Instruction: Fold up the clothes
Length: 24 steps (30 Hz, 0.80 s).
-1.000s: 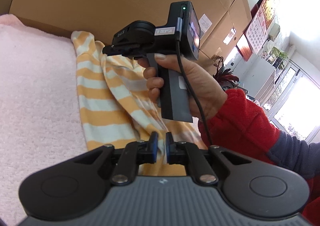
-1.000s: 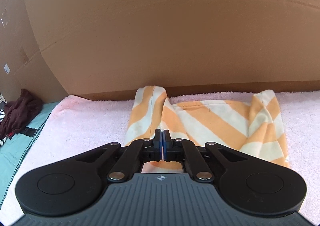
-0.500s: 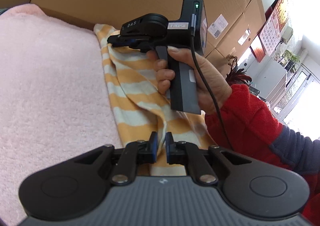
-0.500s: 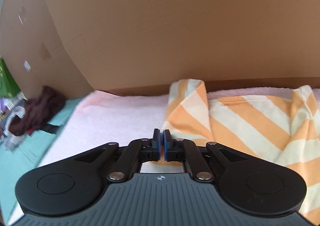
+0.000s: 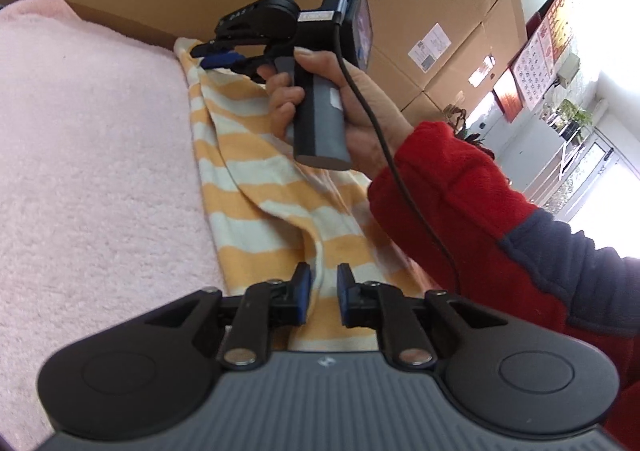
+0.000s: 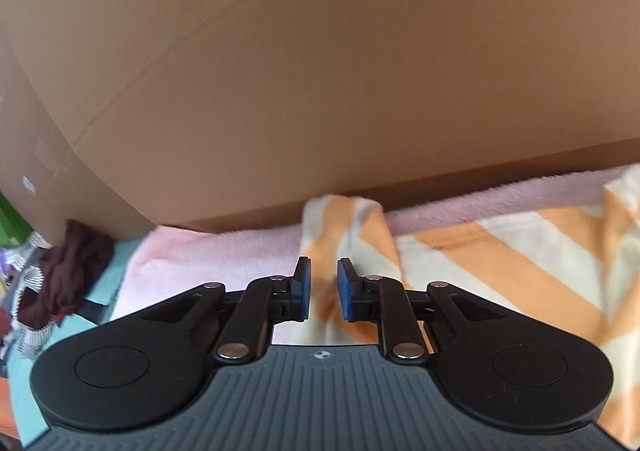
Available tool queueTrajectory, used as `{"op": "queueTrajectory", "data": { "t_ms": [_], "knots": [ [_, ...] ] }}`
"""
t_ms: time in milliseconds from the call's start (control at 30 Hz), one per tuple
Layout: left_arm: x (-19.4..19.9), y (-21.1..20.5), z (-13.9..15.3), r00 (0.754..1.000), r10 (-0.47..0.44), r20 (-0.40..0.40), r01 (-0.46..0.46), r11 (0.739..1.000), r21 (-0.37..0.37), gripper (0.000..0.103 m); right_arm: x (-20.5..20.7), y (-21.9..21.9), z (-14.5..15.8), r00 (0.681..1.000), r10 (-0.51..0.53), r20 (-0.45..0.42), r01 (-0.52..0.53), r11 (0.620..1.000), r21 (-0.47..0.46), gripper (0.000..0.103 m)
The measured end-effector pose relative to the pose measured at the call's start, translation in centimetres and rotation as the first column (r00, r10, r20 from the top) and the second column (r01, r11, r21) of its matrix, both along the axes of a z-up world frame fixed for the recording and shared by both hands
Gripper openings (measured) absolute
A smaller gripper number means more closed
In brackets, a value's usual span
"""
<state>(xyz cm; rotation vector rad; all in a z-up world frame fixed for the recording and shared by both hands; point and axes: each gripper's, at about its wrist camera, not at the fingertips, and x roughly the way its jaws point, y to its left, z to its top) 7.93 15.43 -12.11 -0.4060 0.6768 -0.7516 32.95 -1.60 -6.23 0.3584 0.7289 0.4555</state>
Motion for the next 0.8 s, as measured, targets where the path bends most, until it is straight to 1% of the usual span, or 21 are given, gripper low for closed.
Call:
{"op": "queueTrajectory", "data": {
  "t_ms": [33,100,133,167,200,267,333,400,433,467,500,533,567,600,633,667,700,767,800],
  "knots": [
    [-0.5,-0.2,0.3,1.0,-0.017,0.022,0.017,1.0,0.023,0.008,-0.1,-0.3,0.1,1.0,0.002,0.001,-0.002,1.0,0.02,0.018],
    [-1.4,-0.5,0.5,0.998,-0.026,0.049,0.022,0.997,0.075,0.008,-1.5,-1.5,0.7,0.999,0.039,0.02,-0.041,0.997,0.07,0.021],
    [-1.7,-0.6,0.6,0.998,-0.027,0.058,0.021,0.995,0.1,0.008,-2.4,-2.2,1.0,0.998,0.05,0.029,-0.052,0.996,0.066,0.026],
    [-2.0,-0.5,0.6,0.998,-0.025,0.063,0.018,0.993,0.113,0.008,-3.5,-2.9,1.3,0.998,0.055,0.037,-0.057,0.997,0.049,0.029],
    [-2.1,-0.3,0.5,0.998,-0.021,0.06,0.015,0.994,0.11,0.008,-4.7,-3.9,1.6,0.997,0.053,0.049,-0.055,0.998,0.024,0.033],
    [-2.2,0.3,0.4,0.998,-0.013,0.059,0.007,0.994,0.108,0.013,-6.9,-5.8,1.8,0.996,0.047,0.07,-0.045,0.999,-0.026,0.034],
    [-2.4,0.4,0.3,0.998,-0.012,0.064,0.005,0.994,0.109,0.014,-8.8,-7.8,1.8,0.996,0.022,0.082,-0.015,0.996,-0.087,0.034],
    [-2.3,0.2,0.2,0.998,-0.015,0.06,0.009,0.995,0.097,0.025,-9.7,-9.2,1.3,0.997,0.018,0.073,-0.01,0.993,-0.116,0.037],
    [-2.3,0.2,0.2,0.998,-0.018,0.056,0.013,0.996,0.087,0.028,-9.8,-9.7,1.0,0.997,0.024,0.067,-0.016,0.994,-0.111,0.037],
    [-2.2,0.1,0.3,0.998,-0.021,0.052,0.017,0.997,0.077,0.033,-9.7,-10.0,0.7,0.998,0.031,0.061,-0.025,0.995,-0.097,0.037],
    [-2.2,0.0,0.3,0.999,-0.024,0.049,0.02,0.997,0.07,0.036,-9.6,-10.4,0.4,0.998,0.039,0.055,-0.035,0.996,-0.084,0.037],
    [-2.3,-0.2,0.3,0.998,-0.025,0.049,0.021,0.998,0.066,0.036,-9.6,-10.3,0.2,0.997,0.05,0.054,-0.046,0.997,-0.067,0.031],
    [-2.3,-0.3,0.2,0.999,-0.023,0.046,0.02,0.998,0.06,0.032,-9.6,-10.0,0.0,0.997,0.061,0.055,-0.058,0.997,-0.048,0.016],
    [-2.3,-0.4,0.1,0.999,-0.019,0.038,0.017,0.999,0.05,0.025,-9.5,-9.7,-0.1,0.996,0.065,0.055,-0.063,0.997,-0.036,0.009],
    [-2.3,-0.4,0.1,1.0,-0.016,0.025,0.015,0.999,0.036,0.015,-9.5,-9.3,0.0,0.996,0.059,0.062,-0.058,0.998,-0.024,0.008],
    [-2.3,-0.3,0.1,1.0,-0.014,0.007,0.014,1.0,0.015,0.0,-9.6,-9.1,0.1,0.996,0.051,0.072,-0.05,0.999,-0.011,0.008],
    [-2.5,-0.2,0.1,1.0,-0.012,-0.007,0.012,1.0,-0.007,0.0,-9.6,-8.7,0.2,0.996,0.048,0.074,-0.048,0.999,-0.009,0.008],
    [-3.1,0.3,0.3,1.0,-0.009,-0.018,0.008,0.999,-0.038,0.0,-9.7,-7.9,0.1,0.998,0.033,0.05,-0.029,0.996,-0.086,0.012],
    [-3.5,0.5,0.4,1.0,-0.006,-0.019,0.005,0.999,-0.041,0.0,-10.0,-7.9,0.1,0.998,0.02,0.056,-0.013,0.992,-0.123,0.018]
  ]
}}
